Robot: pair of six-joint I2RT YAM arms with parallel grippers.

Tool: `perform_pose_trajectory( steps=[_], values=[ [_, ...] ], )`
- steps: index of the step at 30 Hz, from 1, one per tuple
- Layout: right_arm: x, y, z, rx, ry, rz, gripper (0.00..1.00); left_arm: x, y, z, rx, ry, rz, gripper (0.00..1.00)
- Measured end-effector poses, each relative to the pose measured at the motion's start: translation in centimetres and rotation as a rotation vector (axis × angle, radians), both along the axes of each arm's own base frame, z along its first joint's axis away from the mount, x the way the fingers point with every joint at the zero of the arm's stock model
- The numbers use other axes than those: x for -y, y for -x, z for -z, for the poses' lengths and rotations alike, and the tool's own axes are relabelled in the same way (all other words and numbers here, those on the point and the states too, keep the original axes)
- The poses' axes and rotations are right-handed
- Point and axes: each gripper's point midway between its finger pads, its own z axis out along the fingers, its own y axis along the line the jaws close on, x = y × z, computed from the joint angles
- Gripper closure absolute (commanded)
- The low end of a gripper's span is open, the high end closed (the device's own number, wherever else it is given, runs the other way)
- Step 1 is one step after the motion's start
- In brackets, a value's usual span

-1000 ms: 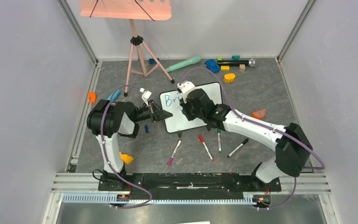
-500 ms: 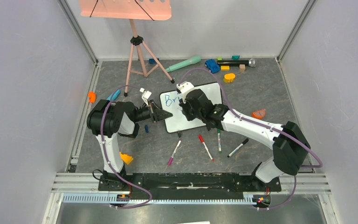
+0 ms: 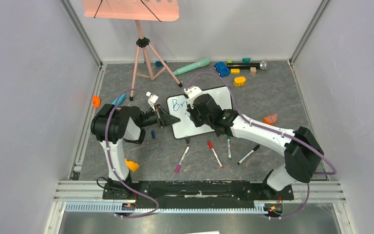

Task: Write a sentence on the whiteboard
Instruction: Pick up the sentence from the whiteboard.

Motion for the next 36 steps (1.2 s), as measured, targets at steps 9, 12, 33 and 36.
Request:
perform_pose_trajectory(
  steps=[9,12,33,36],
  values=[
    [0.2,1.2,1.6,-0.05,-0.001,-0.014,1.0,0.0,0.0,0.0,-0.001,0.0,0.0,0.97],
    [0.2,1.3,1.7,-0.055,0.0,-0.015,1.0,0.0,0.0,0.0,0.0,0.0,0.0,0.97],
    [0.3,0.3,0.4,-0.012,0.007,0.015,1.0,0.0,0.0,0.0,0.0,0.0,0.002,0.97],
    [0.1,0.1,0.3,-0.01,0.007,0.014,1.0,0.0,0.0,0.0,0.0,0.0,0.002,0.97]
  ],
)
